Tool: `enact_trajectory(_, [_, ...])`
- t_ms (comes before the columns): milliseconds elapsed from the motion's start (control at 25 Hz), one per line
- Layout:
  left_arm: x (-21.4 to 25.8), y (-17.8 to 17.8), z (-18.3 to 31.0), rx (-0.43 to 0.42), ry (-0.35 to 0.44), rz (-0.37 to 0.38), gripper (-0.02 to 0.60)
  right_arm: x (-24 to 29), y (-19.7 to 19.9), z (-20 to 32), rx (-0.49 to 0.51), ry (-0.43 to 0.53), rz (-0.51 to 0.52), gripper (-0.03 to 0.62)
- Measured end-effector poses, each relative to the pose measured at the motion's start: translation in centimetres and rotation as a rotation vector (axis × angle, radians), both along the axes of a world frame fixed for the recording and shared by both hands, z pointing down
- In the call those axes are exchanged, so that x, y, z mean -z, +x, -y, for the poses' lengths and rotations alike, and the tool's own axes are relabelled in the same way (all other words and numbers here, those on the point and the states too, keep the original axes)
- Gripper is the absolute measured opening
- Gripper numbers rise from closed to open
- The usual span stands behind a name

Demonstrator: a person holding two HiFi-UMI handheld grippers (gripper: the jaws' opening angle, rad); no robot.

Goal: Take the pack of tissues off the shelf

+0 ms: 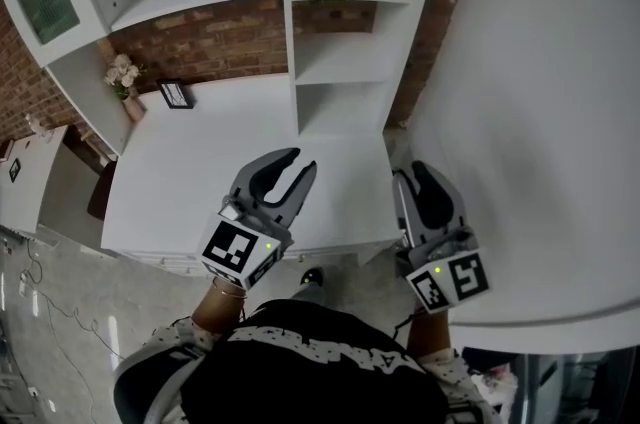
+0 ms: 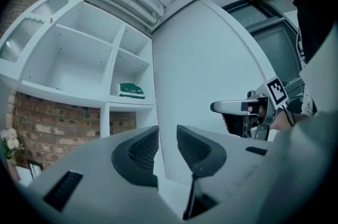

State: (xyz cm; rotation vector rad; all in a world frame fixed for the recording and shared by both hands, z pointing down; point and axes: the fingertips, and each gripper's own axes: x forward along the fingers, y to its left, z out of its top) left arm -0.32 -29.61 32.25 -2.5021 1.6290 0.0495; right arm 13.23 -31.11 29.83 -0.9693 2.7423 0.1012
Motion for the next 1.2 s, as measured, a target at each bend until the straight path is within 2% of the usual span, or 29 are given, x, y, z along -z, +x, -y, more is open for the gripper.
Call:
enact_trajectory(200, [2.4,-0.6,4.1,0.015,0.054,0.005,0.142,1.7,0.1,3.7,-0.023,0.036,-0.037,0.11])
enact_trajectory(360, [4.9,-2.0,7.5,0.04,0.132,0.038,0.15,3.3,-0.3,6.9,-0.037,0.069,-0.057,0.11])
enact_trajectory(640, [7.9,-4.3,13.3,0.082,0.168,0.08,0.164,5.9,-2.0,12.1,-0.064,0.113,-0.094,0.11])
enact_trajectory(800, [10.0,-5.3,16.0,0.1,0.201,0.097,0.164,7.4,-3.2,14.7,-0.057,0.105,-0.087,0.114])
enact_trajectory(920, [11.1,-6.1,17.9,0.111,0.202,0.102,0.164,8.6,-4.0,16.6,-0.063,0.111,-0.093,0.115])
enact_trajectory(1080, [11.9,-7.2,20.2,0.132,0.159,0.122,0.164,10.3,-5.3,19.0,-0.076,0.127,-0.093,0.118])
enact_trajectory(1200, [13.2,-7.7,21.4,0.138,0.178,0.126,0.164,11.5,-6.1,20.6,-0.081,0.121,-0.086,0.118])
